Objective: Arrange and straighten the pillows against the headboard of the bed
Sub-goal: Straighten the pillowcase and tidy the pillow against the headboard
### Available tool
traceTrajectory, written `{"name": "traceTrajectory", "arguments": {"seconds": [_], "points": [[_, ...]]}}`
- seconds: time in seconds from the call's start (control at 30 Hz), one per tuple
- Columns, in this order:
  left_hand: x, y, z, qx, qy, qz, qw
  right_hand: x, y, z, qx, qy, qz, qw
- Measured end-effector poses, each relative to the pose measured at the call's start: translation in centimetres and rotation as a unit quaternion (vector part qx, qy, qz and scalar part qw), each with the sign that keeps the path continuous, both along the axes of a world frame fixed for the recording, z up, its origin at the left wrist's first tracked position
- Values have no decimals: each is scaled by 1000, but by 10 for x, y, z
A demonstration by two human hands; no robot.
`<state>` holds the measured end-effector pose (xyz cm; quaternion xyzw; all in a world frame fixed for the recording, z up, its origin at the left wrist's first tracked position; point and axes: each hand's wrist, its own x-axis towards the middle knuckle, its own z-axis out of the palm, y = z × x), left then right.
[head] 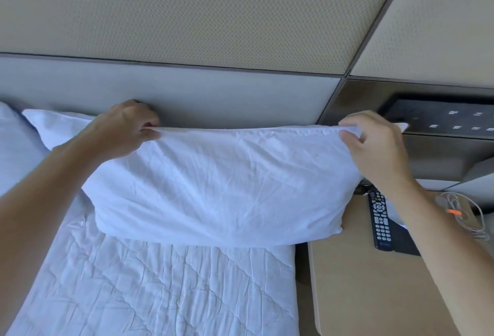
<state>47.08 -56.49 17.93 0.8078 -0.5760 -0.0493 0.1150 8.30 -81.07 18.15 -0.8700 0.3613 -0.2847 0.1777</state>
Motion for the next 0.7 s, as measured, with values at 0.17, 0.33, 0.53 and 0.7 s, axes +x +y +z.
{"name": "traceTrajectory", "arguments": {"seconds": [0.17,0.33,0.53,0.7], "points": [[32,32,4,-3,-55,-17,998,50,24,1,-25,172,63,983],[66,60,-2,-12,-112,2,994,60,25,0,-80,224,32,971],[92,80,-10,-40,-139,-5,989,55,24,-1,-78,204,-17,976],[105,90,-10,-80,-113,-6,990,56,24,1,-82,206,-55,974]]}}
